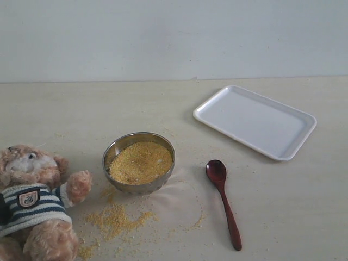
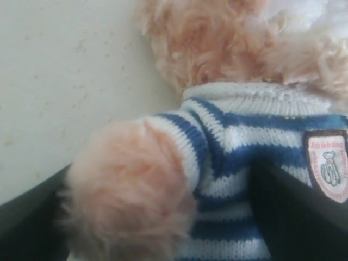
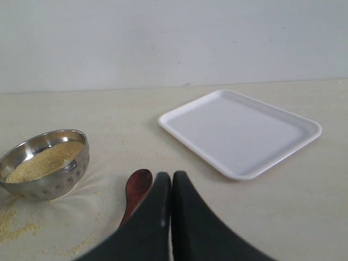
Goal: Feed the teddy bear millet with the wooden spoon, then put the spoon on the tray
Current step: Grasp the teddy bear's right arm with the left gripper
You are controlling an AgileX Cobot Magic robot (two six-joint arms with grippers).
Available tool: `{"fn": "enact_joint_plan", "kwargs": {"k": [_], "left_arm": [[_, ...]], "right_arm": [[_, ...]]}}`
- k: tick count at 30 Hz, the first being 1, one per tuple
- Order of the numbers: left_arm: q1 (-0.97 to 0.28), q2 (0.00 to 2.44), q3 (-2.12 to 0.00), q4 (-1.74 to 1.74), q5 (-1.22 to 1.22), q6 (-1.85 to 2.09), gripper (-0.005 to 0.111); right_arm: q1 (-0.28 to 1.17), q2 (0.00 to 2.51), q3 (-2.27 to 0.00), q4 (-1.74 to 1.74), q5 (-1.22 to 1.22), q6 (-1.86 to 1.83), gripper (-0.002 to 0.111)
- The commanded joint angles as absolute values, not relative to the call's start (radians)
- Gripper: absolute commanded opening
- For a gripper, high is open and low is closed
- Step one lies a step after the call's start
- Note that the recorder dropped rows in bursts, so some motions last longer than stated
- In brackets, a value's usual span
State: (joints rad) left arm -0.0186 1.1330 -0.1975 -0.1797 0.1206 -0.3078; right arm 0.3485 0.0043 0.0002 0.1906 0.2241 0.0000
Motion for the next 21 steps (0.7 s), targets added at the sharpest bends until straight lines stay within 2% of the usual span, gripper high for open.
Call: {"fn": "enact_joint_plan", "kwargs": {"k": [1,21], "left_arm": [[-0.024,1.138,-0.191,-0.186,0.124,-0.271,0.076],[-0.024,1.136,-0.193,-0.192,0.123,-0.157,0.076]], "right_arm": [[0.346,0.0,0.0,0.188,0.22,0.0,0.0],[0.346,0.0,0.0,0.188,0.22,0.0,0.0]]}}
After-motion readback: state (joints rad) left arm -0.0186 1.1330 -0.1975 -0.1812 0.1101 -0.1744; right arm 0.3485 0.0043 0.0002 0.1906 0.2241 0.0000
